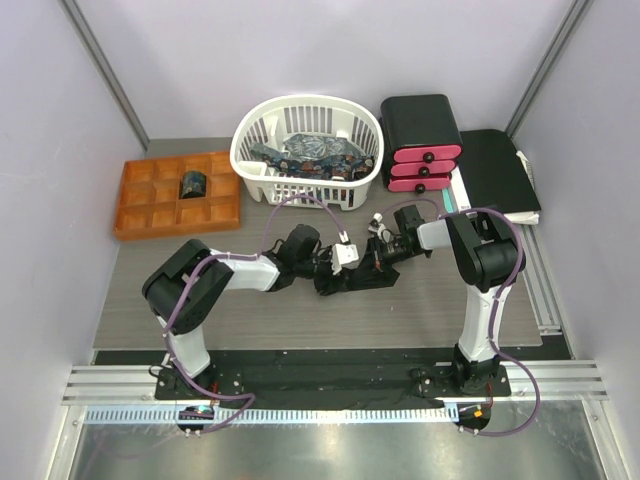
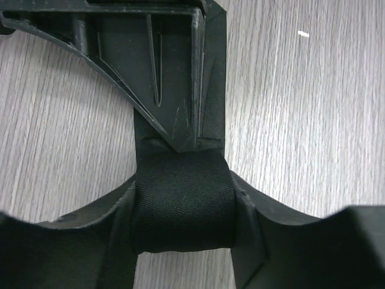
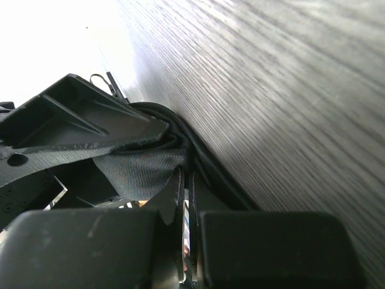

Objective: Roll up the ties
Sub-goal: Roll the tie at the center of the board.

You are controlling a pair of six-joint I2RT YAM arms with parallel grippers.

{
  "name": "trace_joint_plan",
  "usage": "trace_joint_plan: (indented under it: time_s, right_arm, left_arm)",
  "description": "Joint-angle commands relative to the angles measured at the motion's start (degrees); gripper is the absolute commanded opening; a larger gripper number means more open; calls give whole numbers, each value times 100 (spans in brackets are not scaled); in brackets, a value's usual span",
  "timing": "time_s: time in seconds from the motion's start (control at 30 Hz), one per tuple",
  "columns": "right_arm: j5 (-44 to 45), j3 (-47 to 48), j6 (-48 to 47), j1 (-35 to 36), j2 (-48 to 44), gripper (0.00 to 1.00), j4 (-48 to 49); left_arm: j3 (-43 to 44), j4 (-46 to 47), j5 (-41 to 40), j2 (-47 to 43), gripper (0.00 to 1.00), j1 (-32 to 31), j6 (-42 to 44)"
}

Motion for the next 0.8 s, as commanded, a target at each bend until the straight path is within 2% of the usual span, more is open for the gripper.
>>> trace_joint_plan:
  time_s: [0.0, 0.07, 0.1, 0.17, 0.2, 0.27, 0.3, 0.37, 0.4, 0.5, 0.63, 0.77]
  right_arm:
    - [1451, -242, -253, 88, 407, 1, 30]
    - [1416, -242, -253, 89, 407, 1, 22]
    - [1398, -234, -235, 97, 407, 1, 22]
    - [1293, -207, -218, 97, 355, 2, -31]
    - [1267, -199, -200, 97, 311, 8, -40]
    - [1162, -190, -200, 88, 39, 16, -101]
    - [1126, -172, -218, 54, -179, 23, -154]
    - [986, -120, -270, -8, -383, 33, -391]
    - [942, -93, -305, -52, -471, 35, -487]
    - [723, -49, -490, -280, -744, 44, -857]
    - [537, -49, -587, -404, -999, 46, -1007]
    - [458, -75, -289, -351, -999, 47, -638]
  left_arm:
    - [-121, 629, 45, -50, 46, -57, -289]
    - [-104, 595, 53, -76, 40, -48, -281]
    - [-69, 299, 71, -85, 33, -74, -202]
    - [177, -246, 53, -103, 27, -92, 132]
    - [439, -910, 1, -85, 26, -92, 263]
    - [669, -1538, -139, -33, 24, -110, 554]
    - [853, -2098, -297, -24, 23, -118, 659]
    - [977, -2549, -438, -23, 22, -127, 1036]
    - [1082, -2969, -621, 20, 22, -136, 1134]
    - [1249, -3421, -834, 126, 22, -145, 1355]
    - [1732, -3939, -1176, 485, 22, -355, 1276]
    - [2154, -4414, -1317, 785, 24, -444, 1214]
